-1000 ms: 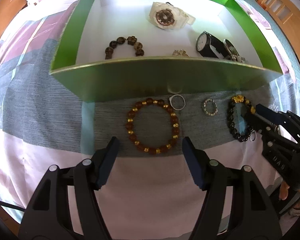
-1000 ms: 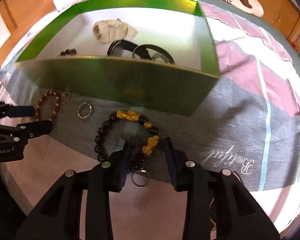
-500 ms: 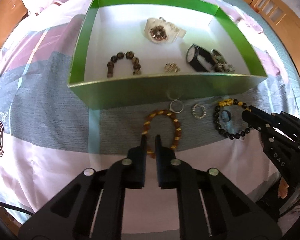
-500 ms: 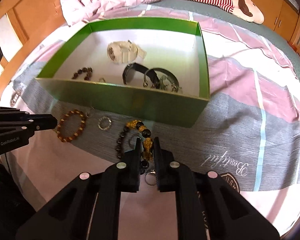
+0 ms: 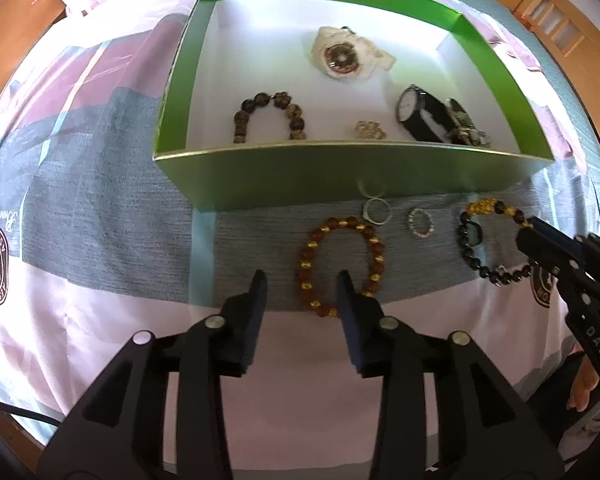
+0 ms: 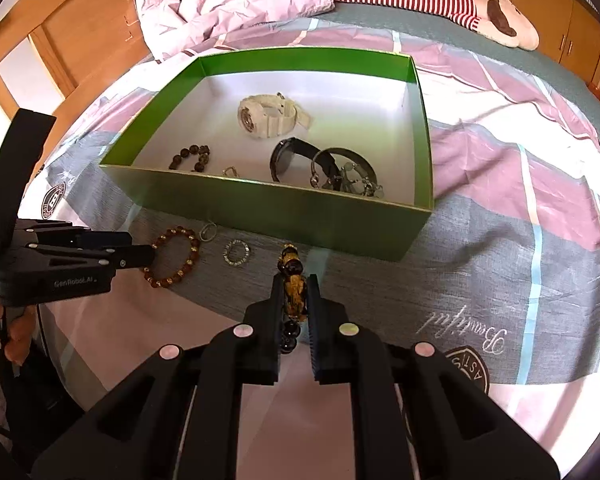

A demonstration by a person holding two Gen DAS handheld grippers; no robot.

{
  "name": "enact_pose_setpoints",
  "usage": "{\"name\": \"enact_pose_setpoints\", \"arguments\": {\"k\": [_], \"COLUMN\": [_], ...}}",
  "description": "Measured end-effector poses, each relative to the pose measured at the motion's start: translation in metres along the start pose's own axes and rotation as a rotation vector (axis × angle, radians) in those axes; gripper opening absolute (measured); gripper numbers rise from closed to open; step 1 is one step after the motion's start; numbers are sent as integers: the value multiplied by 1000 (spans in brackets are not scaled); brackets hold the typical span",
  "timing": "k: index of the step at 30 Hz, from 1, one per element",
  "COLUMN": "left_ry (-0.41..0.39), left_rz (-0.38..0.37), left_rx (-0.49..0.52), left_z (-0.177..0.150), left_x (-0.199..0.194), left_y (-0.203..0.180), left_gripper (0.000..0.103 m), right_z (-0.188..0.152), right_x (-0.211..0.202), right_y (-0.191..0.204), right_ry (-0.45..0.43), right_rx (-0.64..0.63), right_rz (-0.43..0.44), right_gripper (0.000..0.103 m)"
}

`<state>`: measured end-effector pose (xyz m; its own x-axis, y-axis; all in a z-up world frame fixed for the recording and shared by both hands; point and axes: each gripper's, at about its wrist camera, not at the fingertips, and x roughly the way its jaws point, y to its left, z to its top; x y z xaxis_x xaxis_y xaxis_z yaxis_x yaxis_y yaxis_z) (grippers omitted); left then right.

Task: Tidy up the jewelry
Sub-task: 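Grasp the red-gold bead bracelet with the left tool while the right tool grasps the black bead bracelet, then carry both bracelets into the green box and open both tools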

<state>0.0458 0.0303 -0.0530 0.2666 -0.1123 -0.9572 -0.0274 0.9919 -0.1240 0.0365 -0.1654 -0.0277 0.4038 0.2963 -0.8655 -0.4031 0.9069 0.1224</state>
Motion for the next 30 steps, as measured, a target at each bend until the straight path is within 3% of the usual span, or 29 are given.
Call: {"name": "enact_pose_setpoints", "arguments": {"k": [5,11,13,15,19,30], "left_ry": [29,6,-9,-14,-28,-189], "left_rz": [20,77,100,105,117,32], "left_rx": [-29,18,46,72,113,163], "left_z": [5,4,1,0,-4,-10], "left_x": [17,21,21,21,16,-63], "left_y": [9,-5,-13,-23,-36,-54], "left_gripper": [39,41,34,11,9,8], "right_z": [-2,-3,-3,-4,-3,8], "right_x": [5,7,9,10,6,-40], "right_y": [1,2,3,3,4,26], "right_ry": [13,19,23,24,10,-112], "right_rx": [-12,-19,-21,-22,-25,-78], "right_rz": [-1,-7,-13,-15,-15,20], "right_gripper": [12,12,12,11,12,12]}}
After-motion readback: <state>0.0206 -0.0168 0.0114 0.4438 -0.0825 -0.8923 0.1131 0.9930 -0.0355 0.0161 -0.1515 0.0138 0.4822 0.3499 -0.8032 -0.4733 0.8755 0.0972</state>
